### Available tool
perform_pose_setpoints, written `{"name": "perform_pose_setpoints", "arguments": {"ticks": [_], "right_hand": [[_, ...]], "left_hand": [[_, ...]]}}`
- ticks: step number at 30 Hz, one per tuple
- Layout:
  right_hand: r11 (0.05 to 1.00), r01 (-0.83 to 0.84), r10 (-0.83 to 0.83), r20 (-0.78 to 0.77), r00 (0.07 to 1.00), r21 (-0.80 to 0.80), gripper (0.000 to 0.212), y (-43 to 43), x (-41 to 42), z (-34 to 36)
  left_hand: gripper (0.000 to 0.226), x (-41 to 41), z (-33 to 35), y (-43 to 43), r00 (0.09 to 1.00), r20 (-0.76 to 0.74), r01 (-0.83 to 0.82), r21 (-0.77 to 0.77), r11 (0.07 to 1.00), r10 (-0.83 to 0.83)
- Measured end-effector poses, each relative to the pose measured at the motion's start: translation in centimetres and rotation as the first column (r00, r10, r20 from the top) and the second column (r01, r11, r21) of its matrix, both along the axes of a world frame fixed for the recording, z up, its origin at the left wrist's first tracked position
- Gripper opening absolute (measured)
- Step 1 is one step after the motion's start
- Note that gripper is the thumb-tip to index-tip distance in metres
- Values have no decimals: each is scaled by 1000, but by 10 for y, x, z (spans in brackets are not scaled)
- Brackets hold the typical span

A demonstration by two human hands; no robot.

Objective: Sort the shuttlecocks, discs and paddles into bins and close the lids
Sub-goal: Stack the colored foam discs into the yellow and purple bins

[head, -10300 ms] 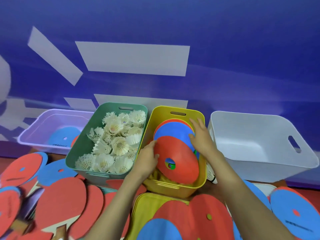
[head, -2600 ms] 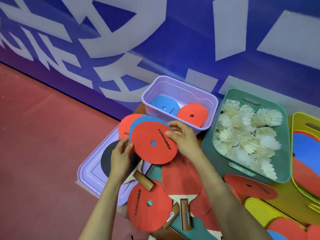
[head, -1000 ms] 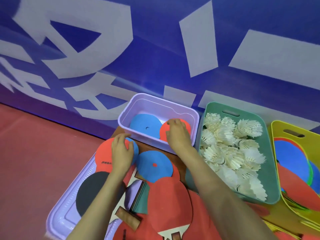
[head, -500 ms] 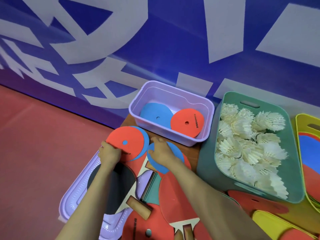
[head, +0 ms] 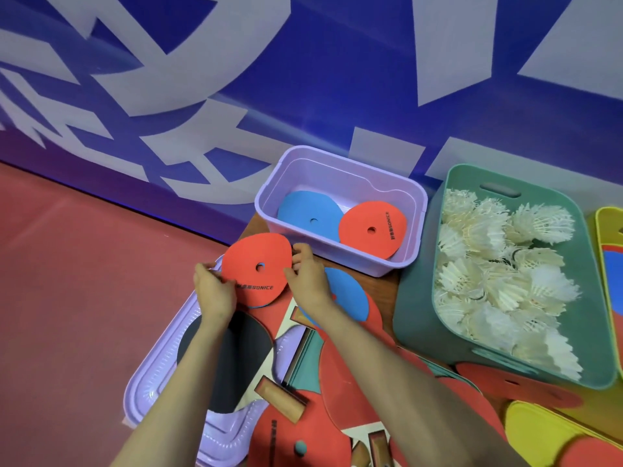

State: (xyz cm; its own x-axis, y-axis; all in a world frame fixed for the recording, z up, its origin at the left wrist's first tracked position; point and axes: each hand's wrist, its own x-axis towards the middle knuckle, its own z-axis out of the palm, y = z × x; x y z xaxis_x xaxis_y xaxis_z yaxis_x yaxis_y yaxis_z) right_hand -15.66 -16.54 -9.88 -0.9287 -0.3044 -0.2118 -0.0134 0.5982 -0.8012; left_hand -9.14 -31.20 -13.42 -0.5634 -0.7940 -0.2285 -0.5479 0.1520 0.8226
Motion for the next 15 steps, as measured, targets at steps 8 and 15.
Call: {"name": "perform_pose_setpoints", "arguments": {"ticks": [8, 15], "right_hand": [[991, 36, -42, -47, 998, -128, 37, 9, 9, 23], [986, 73, -95, -143, 985, -153, 41, 41, 25, 46]], "left_hand": [[51, 14, 23, 9, 971, -198, -127, 45, 991, 134], [46, 28, 55, 28, 954, -290, 9, 293, 956, 80]]}}
